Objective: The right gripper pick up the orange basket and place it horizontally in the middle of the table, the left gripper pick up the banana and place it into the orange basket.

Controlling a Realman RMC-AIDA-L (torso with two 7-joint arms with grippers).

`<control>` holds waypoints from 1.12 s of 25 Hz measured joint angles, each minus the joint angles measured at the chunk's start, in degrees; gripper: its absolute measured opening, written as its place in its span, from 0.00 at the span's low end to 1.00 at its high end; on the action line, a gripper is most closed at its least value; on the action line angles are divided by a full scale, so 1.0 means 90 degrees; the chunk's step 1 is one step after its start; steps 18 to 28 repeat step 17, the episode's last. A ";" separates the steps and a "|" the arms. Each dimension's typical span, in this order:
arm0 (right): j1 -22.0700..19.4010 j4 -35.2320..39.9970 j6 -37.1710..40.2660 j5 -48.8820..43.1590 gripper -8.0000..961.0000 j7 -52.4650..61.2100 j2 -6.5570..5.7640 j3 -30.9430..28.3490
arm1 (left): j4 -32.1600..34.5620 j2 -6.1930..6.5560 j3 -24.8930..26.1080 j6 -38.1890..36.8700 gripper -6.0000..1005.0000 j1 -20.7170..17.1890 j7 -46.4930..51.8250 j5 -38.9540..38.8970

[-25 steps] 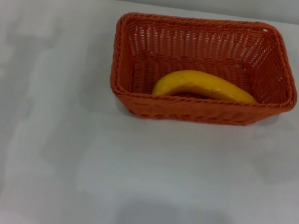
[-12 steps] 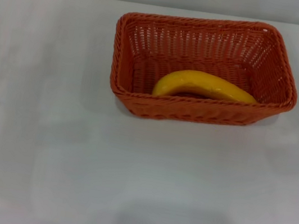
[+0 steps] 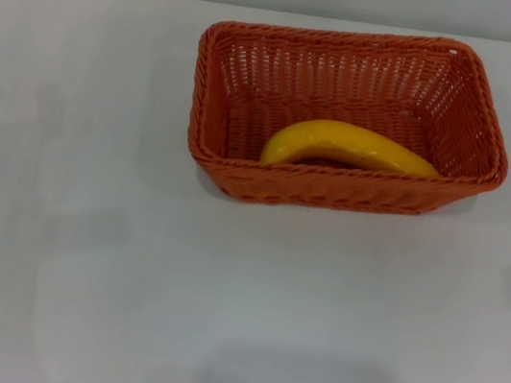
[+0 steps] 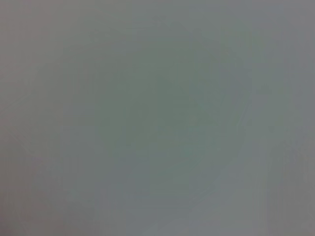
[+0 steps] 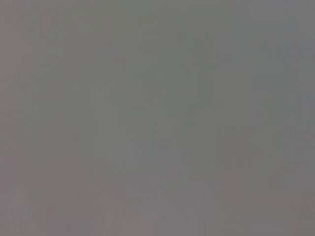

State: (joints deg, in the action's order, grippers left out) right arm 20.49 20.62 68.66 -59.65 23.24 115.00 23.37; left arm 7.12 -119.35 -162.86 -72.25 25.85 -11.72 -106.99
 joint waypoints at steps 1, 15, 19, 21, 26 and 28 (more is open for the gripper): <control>0.0000 -0.0087 0.0005 0.0000 0.89 -0.0262 0.0001 -0.0119 | 0.0000 0.0000 0.0000 0.0028 0.86 0.0004 -0.0001 0.0005; -0.0025 -0.0923 0.0260 0.0515 0.89 -0.1844 0.0005 -0.0616 | -0.0005 0.0003 -0.0001 0.0220 0.86 0.0033 0.0049 0.1018; -0.0028 -0.0965 0.0246 0.0570 0.89 -0.1845 0.0004 -0.0629 | 0.0013 0.0002 0.0000 0.0302 0.86 0.0039 0.0051 0.1020; -0.0028 -0.0965 0.0246 0.0570 0.89 -0.1845 0.0004 -0.0629 | 0.0013 0.0002 0.0000 0.0302 0.86 0.0039 0.0051 0.1020; -0.0028 -0.0965 0.0246 0.0570 0.89 -0.1845 0.0004 -0.0629 | 0.0013 0.0002 0.0000 0.0302 0.86 0.0039 0.0051 0.1020; -0.0028 -0.0965 0.0246 0.0570 0.89 -0.1845 0.0004 -0.0629 | 0.0013 0.0002 0.0000 0.0302 0.86 0.0039 0.0051 0.1020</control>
